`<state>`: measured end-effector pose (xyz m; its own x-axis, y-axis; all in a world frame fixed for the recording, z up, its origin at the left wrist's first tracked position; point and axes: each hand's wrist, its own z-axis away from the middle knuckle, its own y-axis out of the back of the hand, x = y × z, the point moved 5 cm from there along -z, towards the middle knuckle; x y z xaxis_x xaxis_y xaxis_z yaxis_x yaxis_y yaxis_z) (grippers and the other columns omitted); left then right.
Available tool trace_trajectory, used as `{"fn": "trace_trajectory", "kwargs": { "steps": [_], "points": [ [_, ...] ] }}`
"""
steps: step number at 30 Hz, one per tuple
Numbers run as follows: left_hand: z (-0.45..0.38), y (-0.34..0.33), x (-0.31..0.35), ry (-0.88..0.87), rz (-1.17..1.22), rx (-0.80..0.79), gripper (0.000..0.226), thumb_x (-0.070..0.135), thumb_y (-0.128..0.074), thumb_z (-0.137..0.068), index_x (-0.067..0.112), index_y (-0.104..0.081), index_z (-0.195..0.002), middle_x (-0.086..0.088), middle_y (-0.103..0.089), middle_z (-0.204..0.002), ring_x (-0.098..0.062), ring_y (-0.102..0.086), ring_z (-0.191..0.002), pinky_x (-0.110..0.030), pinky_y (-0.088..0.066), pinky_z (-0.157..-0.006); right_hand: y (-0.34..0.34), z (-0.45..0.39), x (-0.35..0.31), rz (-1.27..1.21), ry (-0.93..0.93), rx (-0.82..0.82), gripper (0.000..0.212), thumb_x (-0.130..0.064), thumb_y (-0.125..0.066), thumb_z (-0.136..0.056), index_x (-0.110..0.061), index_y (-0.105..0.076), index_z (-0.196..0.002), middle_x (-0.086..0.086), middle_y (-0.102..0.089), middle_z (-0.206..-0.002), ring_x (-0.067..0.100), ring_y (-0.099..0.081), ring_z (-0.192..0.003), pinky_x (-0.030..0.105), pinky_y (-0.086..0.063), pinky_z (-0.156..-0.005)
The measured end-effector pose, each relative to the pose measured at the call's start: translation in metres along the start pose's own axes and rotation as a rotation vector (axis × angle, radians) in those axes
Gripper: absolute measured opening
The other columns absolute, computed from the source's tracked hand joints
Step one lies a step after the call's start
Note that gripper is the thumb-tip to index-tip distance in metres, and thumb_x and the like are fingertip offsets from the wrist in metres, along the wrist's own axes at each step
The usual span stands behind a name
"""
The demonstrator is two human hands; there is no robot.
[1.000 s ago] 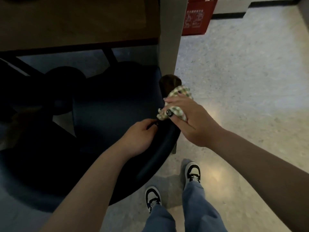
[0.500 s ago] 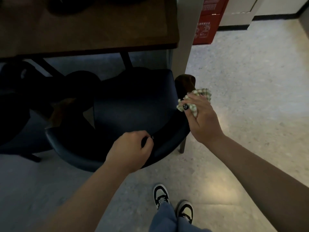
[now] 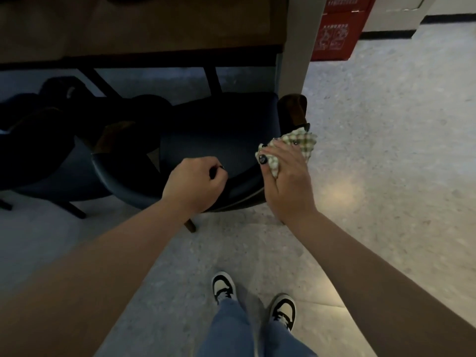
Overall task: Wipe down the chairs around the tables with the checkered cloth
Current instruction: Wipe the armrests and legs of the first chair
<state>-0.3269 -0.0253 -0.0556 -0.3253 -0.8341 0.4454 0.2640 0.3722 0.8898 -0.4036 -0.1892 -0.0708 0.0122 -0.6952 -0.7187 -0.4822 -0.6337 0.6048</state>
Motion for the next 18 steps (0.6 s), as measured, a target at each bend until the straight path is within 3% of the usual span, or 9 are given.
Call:
{"fn": "trace_trajectory", "kwargs": {
  "steps": [8,12,18],
  "points": [
    [-0.004,-0.003,-0.002,-0.063,0.008,-0.031,0.033,0.030,-0.046,-0.093,0.015,-0.052,-0.065,0.000,-0.053,-0.054,-0.018,-0.052,-0.050,-0.030,-0.034,-0.046,-0.006,0.007,-0.012,0.044,-0.003,0.075,0.029,-0.016,-0.053,-0.095,0.004,-0.067,-0.110,0.015,-0.066,-0.114,0.030,-0.055,-0.120,0.046,-0.032,-0.112],
    [-0.011,-0.003,-0.013,-0.146,0.114,-0.210,0.032,0.029,-0.045,-0.098,0.015,-0.056,-0.072,0.001,-0.058,-0.063,-0.014,-0.054,-0.057,-0.032,-0.041,-0.053,-0.022,0.026,-0.035,0.094,0.003,0.171,0.035,-0.019,-0.047,-0.094,0.004,-0.068,-0.109,0.016,-0.067,-0.113,0.030,-0.057,-0.118,0.045,-0.033,-0.111],
    [-0.010,0.039,-0.089,-0.327,-0.145,-0.396,0.032,0.035,-0.038,-0.100,0.020,-0.055,-0.078,0.002,-0.059,-0.071,-0.016,-0.057,-0.066,-0.043,-0.049,-0.066,-0.053,0.046,-0.077,0.218,-0.071,0.271,0.032,-0.016,-0.048,-0.094,0.006,-0.068,-0.108,0.018,-0.067,-0.111,0.032,-0.059,-0.114,0.046,-0.032,-0.110]
  ]
}}
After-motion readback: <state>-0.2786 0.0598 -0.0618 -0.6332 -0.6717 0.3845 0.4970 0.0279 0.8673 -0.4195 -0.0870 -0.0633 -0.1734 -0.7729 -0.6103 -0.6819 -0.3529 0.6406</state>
